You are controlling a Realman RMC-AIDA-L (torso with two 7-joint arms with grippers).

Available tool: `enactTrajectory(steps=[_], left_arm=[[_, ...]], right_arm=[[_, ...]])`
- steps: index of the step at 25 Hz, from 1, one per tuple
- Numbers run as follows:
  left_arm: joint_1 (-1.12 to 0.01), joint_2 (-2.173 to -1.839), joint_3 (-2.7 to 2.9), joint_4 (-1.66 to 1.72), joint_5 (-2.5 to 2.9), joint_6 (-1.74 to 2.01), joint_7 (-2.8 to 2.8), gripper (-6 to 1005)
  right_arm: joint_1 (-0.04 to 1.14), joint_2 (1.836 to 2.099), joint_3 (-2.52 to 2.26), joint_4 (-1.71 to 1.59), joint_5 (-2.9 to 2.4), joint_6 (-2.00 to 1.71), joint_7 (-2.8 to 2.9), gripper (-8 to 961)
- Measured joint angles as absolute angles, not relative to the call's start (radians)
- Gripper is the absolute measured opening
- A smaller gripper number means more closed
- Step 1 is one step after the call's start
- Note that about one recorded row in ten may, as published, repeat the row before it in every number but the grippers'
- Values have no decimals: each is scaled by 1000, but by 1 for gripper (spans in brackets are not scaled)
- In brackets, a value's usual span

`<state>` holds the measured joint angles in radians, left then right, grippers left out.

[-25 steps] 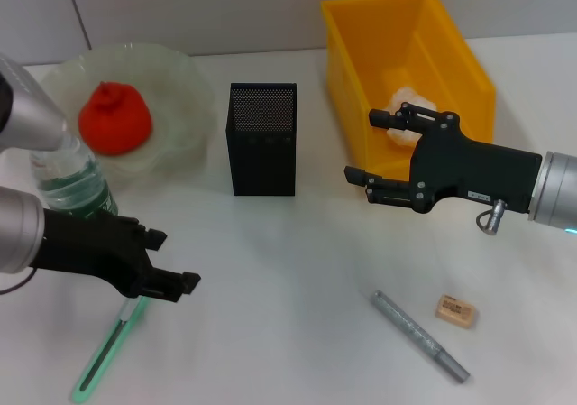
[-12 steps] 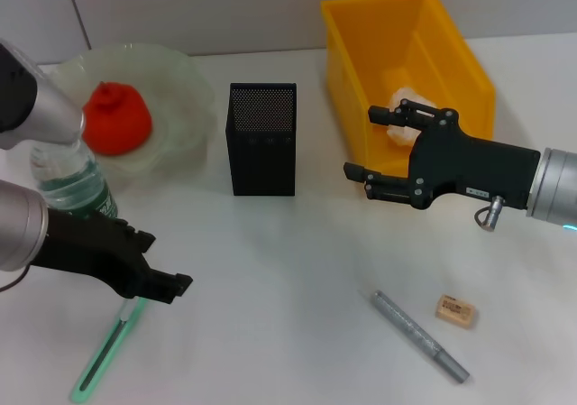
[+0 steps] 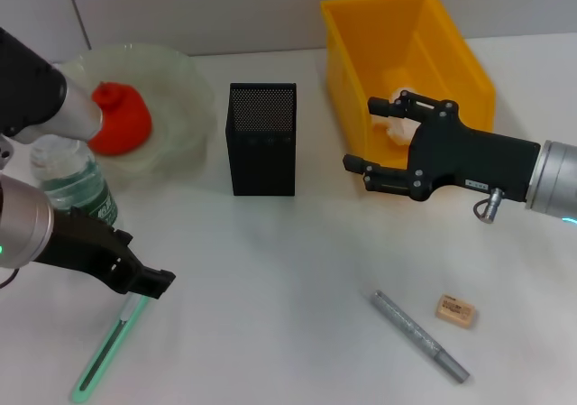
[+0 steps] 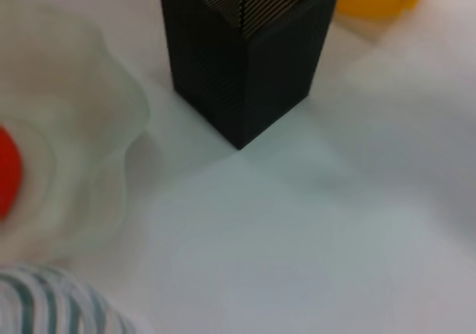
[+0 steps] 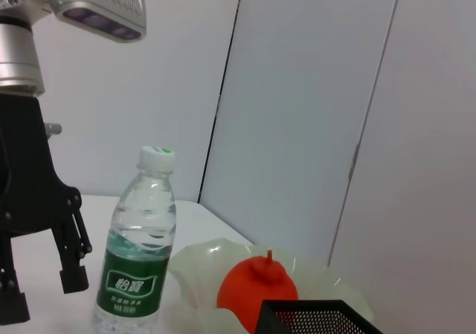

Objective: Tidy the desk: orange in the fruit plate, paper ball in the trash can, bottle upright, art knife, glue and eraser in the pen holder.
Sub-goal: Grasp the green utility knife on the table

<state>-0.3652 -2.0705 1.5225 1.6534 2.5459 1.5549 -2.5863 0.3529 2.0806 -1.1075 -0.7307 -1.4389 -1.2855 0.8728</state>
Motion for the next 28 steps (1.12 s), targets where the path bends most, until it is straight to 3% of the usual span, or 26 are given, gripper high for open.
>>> enactTrajectory(steps=[28], left_arm=[[-407, -2072, 1599, 1610, 2583, 1588, -2708, 767]], right_arm=[[395, 2082, -1176, -707, -1445, -1222, 870, 768]])
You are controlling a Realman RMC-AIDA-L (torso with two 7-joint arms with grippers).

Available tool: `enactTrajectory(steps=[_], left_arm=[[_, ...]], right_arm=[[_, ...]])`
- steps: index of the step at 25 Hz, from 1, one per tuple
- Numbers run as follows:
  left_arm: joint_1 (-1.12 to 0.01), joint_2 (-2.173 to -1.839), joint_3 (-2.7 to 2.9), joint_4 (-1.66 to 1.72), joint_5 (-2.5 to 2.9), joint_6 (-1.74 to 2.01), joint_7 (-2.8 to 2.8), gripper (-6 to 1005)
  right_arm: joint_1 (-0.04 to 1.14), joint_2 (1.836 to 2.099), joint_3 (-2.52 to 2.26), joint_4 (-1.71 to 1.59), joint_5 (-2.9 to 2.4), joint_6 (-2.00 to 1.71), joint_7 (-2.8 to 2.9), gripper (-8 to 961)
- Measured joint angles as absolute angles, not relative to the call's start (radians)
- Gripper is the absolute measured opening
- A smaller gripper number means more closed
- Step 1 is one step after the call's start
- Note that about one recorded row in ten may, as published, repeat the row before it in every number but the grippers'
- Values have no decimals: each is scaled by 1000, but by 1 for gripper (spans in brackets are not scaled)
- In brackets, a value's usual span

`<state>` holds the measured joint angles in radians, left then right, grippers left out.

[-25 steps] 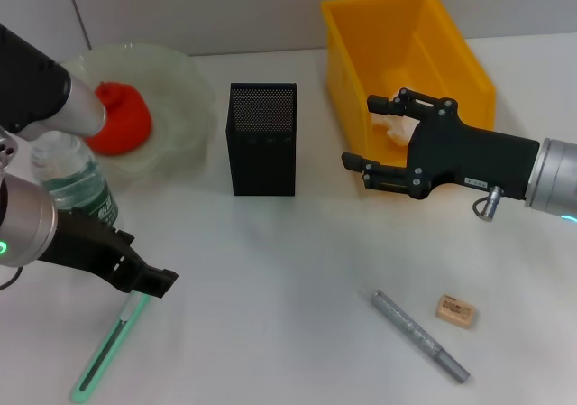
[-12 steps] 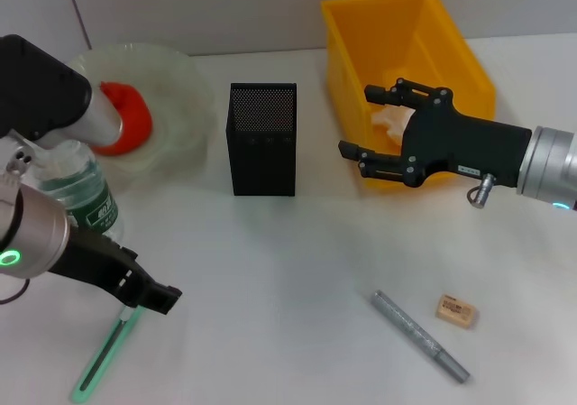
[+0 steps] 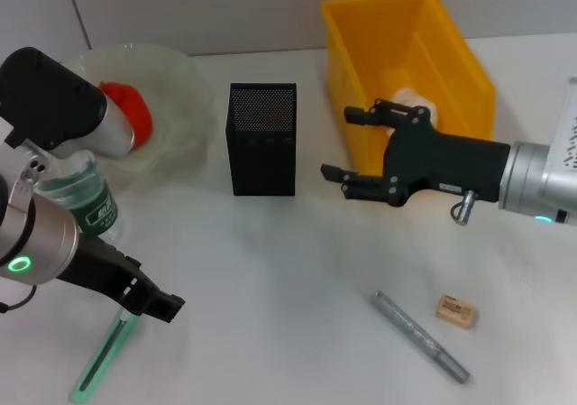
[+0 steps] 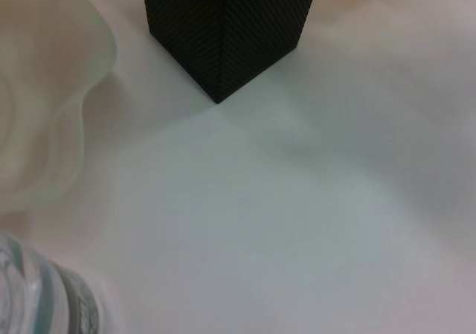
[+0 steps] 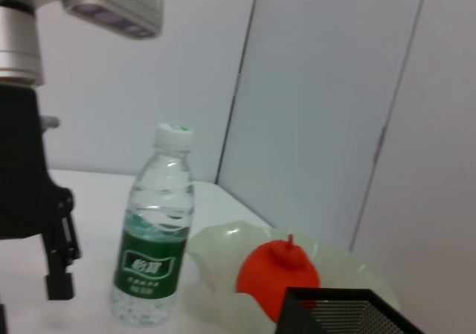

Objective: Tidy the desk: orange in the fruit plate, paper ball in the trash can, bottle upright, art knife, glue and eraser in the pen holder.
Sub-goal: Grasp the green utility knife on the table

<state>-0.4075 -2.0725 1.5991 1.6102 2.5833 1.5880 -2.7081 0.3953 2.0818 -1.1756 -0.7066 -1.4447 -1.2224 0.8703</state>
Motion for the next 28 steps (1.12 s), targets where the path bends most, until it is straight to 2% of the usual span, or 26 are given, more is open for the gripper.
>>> enactTrajectory(steps=[28], left_arm=[[-415, -2073, 1656, 1555, 2667, 1553, -2743, 745]], right_arm=[[397, 2086, -1250, -699, -1438, -1219, 860, 768]])
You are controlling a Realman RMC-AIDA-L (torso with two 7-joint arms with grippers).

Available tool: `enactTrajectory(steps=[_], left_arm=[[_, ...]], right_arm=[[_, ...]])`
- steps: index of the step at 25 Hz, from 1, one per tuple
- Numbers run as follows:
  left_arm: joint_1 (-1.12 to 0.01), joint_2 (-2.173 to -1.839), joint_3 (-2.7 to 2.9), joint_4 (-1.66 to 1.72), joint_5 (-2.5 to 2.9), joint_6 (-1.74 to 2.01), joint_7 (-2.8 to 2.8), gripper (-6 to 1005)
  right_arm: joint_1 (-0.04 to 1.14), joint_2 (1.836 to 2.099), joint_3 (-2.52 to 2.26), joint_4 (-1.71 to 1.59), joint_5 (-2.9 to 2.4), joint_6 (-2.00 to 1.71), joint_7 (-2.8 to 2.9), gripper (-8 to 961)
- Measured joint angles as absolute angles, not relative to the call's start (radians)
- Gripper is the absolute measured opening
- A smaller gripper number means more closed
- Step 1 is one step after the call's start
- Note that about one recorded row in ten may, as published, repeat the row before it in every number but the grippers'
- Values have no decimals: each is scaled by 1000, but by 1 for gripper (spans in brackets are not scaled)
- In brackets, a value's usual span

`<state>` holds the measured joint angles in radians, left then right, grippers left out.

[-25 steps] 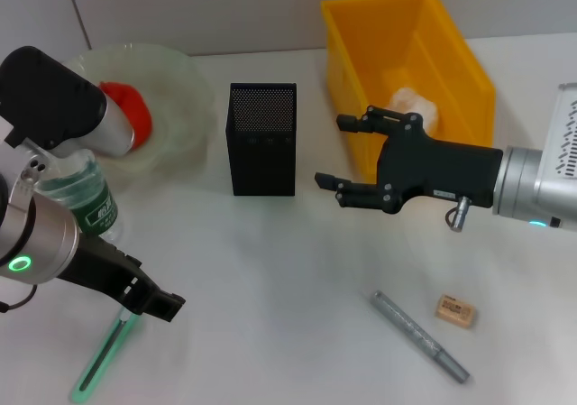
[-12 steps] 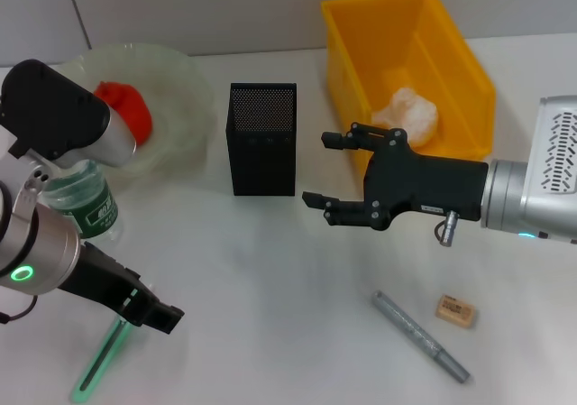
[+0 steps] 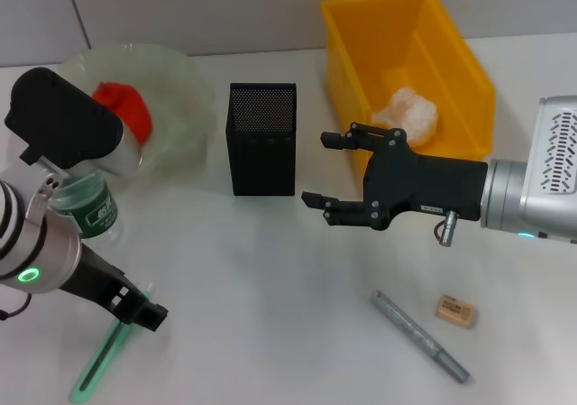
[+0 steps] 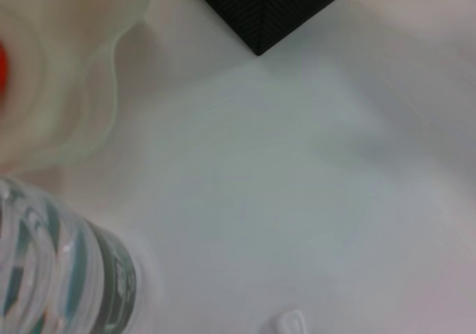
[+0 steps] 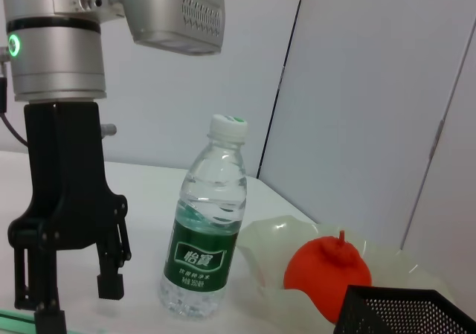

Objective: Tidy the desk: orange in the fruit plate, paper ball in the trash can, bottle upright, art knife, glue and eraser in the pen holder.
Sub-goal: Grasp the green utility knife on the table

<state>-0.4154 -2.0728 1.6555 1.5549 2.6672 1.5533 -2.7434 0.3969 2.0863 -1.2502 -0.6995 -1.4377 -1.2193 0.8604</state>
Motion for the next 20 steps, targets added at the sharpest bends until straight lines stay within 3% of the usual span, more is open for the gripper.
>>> enactTrajectory(steps=[20], left_arm=[[-416, -2074, 1730, 1529, 2752, 1512, -2798, 729]], right_arm=[[406, 2086, -1250, -688, -1436, -1211, 855, 768]])
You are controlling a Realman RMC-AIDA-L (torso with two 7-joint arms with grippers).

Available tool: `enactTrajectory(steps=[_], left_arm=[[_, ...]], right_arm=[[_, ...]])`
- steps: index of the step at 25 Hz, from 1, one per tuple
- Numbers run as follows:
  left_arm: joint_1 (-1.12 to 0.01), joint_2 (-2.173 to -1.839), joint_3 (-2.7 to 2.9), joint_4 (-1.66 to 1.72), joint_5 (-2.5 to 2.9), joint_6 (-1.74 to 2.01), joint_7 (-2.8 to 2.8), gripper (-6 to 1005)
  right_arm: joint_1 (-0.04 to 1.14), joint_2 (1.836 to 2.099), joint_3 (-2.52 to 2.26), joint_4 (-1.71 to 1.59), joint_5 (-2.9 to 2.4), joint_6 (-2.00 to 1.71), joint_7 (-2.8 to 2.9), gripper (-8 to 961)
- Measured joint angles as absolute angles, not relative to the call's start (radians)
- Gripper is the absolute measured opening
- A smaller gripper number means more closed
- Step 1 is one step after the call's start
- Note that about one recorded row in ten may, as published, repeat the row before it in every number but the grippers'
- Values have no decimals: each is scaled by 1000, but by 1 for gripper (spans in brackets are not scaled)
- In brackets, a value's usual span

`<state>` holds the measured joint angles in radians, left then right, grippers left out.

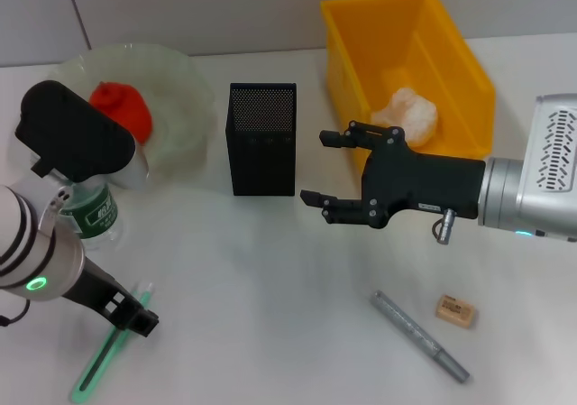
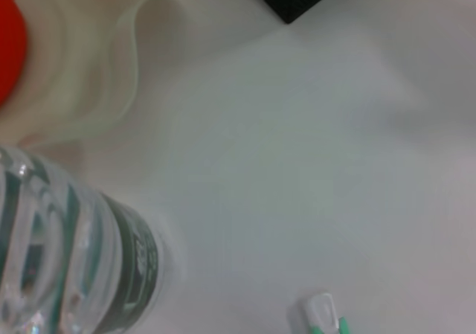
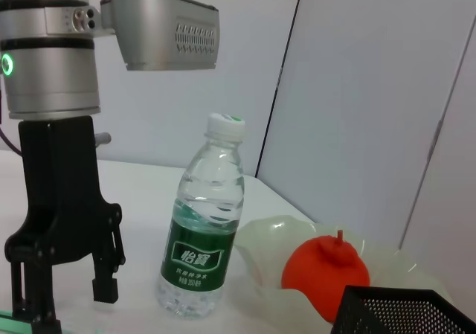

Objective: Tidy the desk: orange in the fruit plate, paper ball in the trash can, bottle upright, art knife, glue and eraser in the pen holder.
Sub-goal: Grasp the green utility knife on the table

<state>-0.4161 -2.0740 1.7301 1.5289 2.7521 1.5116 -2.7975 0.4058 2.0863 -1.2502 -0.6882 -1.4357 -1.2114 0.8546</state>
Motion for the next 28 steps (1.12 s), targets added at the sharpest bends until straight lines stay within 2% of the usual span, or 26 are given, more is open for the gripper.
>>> enactTrajectory(steps=[9, 15, 28], left_arm=[[-420, -2074, 1746, 1525, 2748, 1512, -2801, 722], [-427, -2074, 1746, 1524, 2746, 1509, -2802, 654], [-460, -2075, 1746, 1462, 2745, 1505, -2814, 597]], right_arm=[[408, 2086, -1250, -686, -1436, -1210, 850, 768], [410, 2086, -1250, -686, -1436, -1210, 849, 768], [410, 2085, -1245, -686, -1436, -1209, 848, 767]])
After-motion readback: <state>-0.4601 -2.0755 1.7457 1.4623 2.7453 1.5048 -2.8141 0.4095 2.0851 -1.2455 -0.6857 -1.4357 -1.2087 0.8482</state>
